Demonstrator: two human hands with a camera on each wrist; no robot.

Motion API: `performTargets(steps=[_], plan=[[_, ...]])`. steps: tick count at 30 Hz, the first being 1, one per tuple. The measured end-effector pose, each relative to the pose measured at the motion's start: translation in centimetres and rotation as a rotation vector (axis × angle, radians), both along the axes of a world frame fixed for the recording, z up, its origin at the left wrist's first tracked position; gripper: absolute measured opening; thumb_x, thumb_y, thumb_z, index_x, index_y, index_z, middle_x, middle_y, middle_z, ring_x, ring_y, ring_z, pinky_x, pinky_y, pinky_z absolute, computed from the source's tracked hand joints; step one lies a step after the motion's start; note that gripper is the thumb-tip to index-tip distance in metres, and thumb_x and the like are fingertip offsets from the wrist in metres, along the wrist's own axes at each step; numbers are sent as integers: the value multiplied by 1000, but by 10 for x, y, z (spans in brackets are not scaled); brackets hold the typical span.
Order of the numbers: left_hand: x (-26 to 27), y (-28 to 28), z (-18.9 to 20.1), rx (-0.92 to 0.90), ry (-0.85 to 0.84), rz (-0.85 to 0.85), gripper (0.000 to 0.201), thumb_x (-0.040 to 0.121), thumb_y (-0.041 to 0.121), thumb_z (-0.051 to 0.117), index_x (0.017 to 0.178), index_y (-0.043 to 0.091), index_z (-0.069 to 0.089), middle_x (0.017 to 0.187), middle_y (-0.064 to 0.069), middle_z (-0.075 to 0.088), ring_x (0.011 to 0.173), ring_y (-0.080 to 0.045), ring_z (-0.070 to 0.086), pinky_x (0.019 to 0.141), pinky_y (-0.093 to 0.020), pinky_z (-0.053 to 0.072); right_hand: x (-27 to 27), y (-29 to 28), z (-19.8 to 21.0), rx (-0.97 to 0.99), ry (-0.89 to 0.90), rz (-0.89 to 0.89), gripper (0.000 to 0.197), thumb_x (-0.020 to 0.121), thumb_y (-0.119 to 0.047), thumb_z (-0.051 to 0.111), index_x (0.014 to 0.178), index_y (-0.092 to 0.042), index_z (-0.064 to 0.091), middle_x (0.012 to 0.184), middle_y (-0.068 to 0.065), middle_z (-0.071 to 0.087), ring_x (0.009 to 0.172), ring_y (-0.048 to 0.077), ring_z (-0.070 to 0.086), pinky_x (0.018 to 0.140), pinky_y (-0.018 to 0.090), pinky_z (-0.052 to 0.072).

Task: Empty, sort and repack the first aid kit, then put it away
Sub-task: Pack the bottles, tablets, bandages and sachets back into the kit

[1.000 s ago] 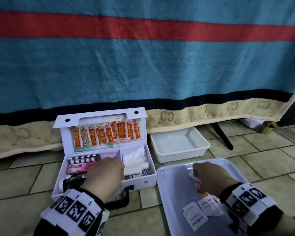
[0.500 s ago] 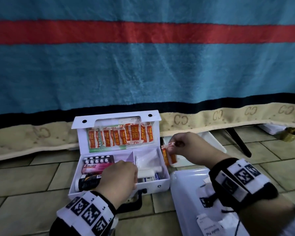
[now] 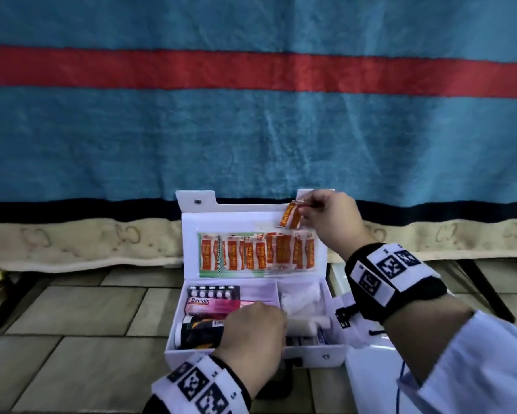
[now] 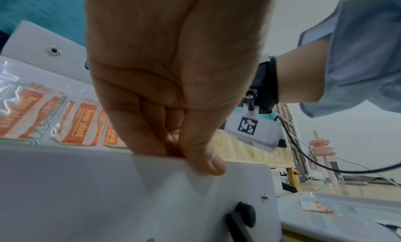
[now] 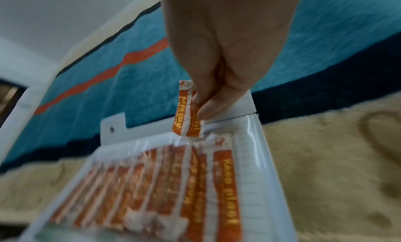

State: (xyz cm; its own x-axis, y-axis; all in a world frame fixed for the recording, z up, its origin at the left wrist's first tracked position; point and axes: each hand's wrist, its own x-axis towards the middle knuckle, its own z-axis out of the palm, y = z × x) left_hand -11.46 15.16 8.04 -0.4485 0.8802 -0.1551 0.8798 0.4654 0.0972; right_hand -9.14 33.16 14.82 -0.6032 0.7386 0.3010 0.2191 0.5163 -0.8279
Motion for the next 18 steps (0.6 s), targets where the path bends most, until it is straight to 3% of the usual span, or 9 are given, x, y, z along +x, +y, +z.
performTargets(steps=[5, 9, 13, 16, 18], plan=[[-5, 3, -1, -23, -19, -6, 21, 84, 7, 60, 102, 16, 67, 109, -5, 67, 102, -28, 62, 83, -39, 50, -6, -3, -8, 186, -231, 50, 13, 85, -6, 65, 92, -12, 74, 95, -4, 66, 83, 9, 60, 75, 17, 46], [-7, 5, -2, -38, -59, 22, 21, 83, 8, 62, 100, 19, 67, 107, -4, 67, 100, -27, 62, 81, -38, 51, -8, -5, -10, 312, -371, 52, 16, 87, -11, 63, 96, -17, 74, 97, -1, 68, 90, 17, 63, 80, 26, 50], [-9, 4, -6, -21, -65, 24, 20, 84, 10, 62, 101, 21, 66, 109, -4, 66, 102, -28, 61, 80, -37, 49, -10, -7, -5, 380, -509, 134, 26, 91, -8, 48, 100, -19, 69, 100, 4, 67, 79, 18, 59, 68, 25, 48], [-8, 3, -5, -13, -33, 16, 21, 84, 12, 62, 103, 20, 66, 110, -5, 65, 103, -28, 61, 80, -37, 49, -10, -9, 3, 366, -489, 159, 10, 92, -24, 55, 89, -23, 65, 87, -3, 62, 73, 15, 57, 64, 25, 45], [-7, 2, -5, -8, -14, 5, 22, 85, 10, 59, 103, 20, 67, 109, -5, 66, 103, -27, 61, 80, -38, 50, -12, -8, 4, 389, -528, 157, 14, 91, -24, 57, 79, -24, 62, 83, -2, 62, 71, 17, 59, 63, 28, 48]])
